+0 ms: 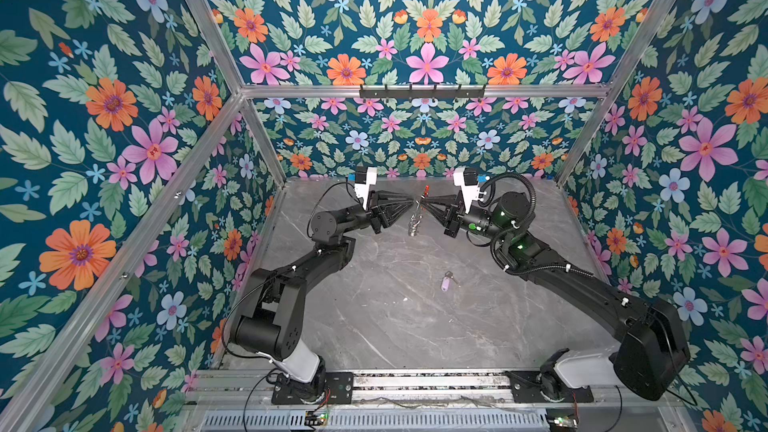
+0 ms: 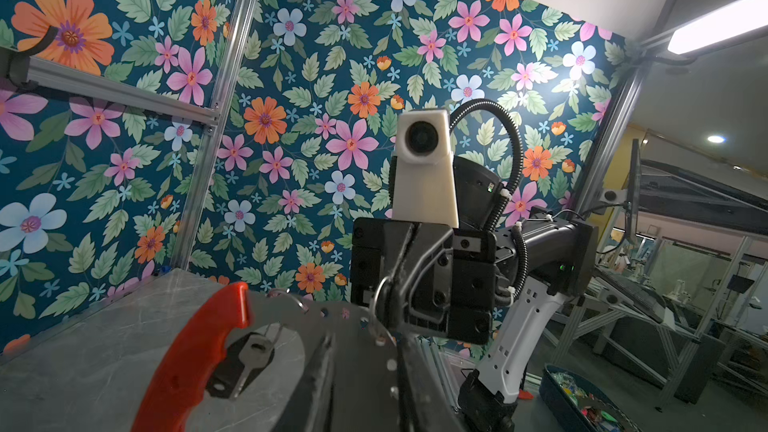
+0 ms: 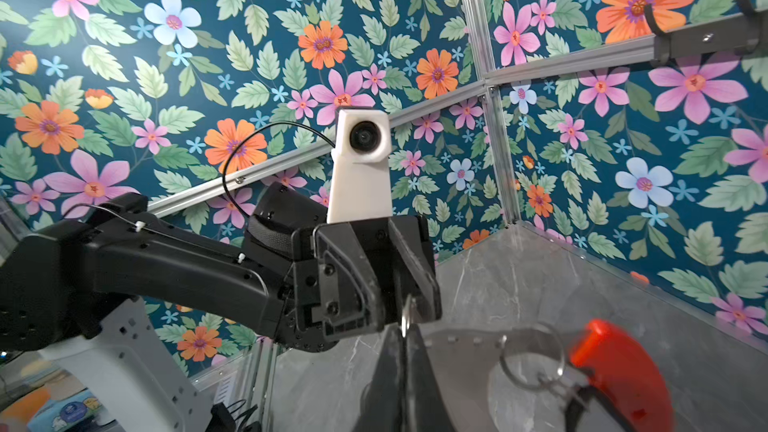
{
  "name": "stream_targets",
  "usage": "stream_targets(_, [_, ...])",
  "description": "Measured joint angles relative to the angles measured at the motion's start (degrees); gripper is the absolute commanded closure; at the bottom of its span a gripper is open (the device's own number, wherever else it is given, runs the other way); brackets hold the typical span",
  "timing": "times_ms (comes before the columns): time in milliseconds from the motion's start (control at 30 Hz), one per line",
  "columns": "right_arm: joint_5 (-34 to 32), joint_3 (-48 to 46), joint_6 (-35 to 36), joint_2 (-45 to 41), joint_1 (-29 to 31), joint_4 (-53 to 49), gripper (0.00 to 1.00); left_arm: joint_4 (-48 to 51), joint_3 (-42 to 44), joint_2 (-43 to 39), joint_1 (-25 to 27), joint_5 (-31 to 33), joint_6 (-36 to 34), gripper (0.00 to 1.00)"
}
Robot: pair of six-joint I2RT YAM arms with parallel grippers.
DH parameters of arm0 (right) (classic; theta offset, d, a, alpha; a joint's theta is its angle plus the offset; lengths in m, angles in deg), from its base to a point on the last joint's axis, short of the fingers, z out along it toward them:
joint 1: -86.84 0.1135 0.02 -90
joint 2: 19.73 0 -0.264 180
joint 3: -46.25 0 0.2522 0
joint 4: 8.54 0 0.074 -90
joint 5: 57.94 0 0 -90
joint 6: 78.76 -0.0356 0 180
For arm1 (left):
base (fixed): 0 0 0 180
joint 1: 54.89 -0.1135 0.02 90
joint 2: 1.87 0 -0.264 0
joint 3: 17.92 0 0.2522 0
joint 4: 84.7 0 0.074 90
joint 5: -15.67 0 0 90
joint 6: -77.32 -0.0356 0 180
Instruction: Put the keys on the keyring
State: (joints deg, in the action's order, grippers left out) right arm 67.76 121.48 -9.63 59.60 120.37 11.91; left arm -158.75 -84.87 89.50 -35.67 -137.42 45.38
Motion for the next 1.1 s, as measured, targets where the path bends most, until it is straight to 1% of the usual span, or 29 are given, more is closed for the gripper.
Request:
stream_targets(333, [3.8, 0.7, -1.7, 0.4, 0.0, 0.7, 1.0, -0.2, -0.4, 0.2, -0.1, 0.0, 0.1, 0.73])
stream_targets(667, [4.2, 0.9, -2.7, 1.0, -0.5, 1.1, 1.0, -2.7, -0.1, 0.5, -0.3, 0.0, 2.2, 0.66])
stream_targets(900, [3.1, 0.0, -4.2, 0.7, -2.1, 1.6, 1.0, -3.8, 0.2, 0.2, -0.4, 0.0, 3.0, 0.66])
stream_targets(1100, [4.8, 0.9, -5.8, 1.6, -2.1, 3.5, 1.0, -4.2, -0.6, 1.1, -0.4, 0.1, 3.5, 0.7])
